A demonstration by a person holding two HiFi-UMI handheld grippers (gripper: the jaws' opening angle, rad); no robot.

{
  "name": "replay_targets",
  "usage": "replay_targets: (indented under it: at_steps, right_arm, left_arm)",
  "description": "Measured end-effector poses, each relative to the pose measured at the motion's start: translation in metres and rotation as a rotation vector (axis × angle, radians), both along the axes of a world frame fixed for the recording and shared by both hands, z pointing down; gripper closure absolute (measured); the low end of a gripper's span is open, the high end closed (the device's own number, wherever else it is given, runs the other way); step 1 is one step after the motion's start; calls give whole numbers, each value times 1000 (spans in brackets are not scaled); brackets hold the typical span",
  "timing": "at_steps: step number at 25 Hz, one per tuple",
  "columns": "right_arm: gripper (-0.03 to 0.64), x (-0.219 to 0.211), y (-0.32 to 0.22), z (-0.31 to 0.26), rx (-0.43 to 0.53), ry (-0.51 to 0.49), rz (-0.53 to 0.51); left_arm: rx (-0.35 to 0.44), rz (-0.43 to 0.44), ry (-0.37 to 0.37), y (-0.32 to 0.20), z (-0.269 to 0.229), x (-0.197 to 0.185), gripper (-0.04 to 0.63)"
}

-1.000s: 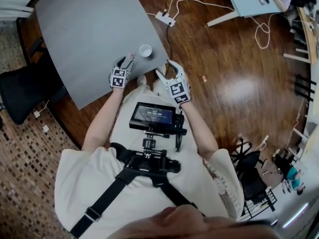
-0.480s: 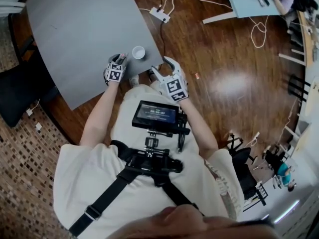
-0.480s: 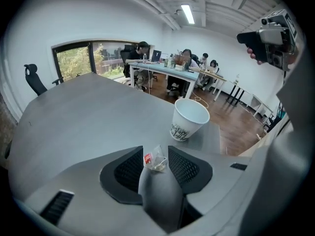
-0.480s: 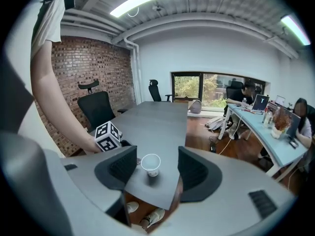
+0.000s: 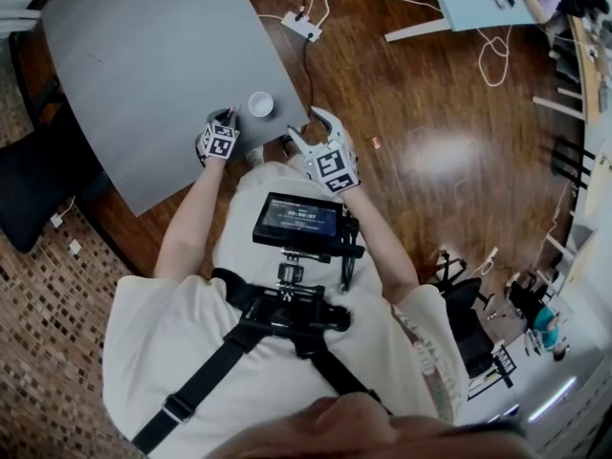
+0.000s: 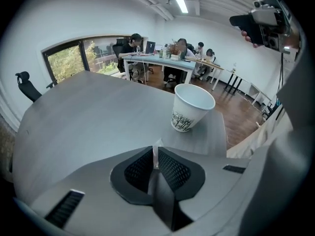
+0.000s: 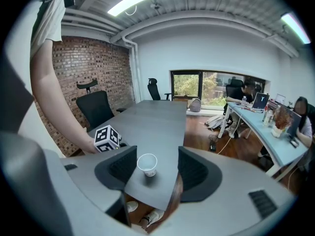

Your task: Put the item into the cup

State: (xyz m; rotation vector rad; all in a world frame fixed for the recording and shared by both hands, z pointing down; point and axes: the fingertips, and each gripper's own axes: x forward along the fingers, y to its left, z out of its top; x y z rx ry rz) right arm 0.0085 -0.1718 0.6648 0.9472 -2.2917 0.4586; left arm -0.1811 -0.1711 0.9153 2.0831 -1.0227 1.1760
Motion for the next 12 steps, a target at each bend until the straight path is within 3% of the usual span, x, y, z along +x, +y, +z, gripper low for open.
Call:
replay_targets:
  at_steps: [2, 7, 12]
  right_arm:
    - [339, -1, 0, 1, -3, -1, 0]
    - [339, -4, -10, -2, 7, -8, 0]
    - [339, -3, -15, 4, -1, -13, 1]
  left_arm:
    - [2, 12, -17, 2, 1, -2, 588]
    - [17, 23, -13, -9, -2, 2, 592]
    - [84, 13, 33, -22, -38, 20, 592]
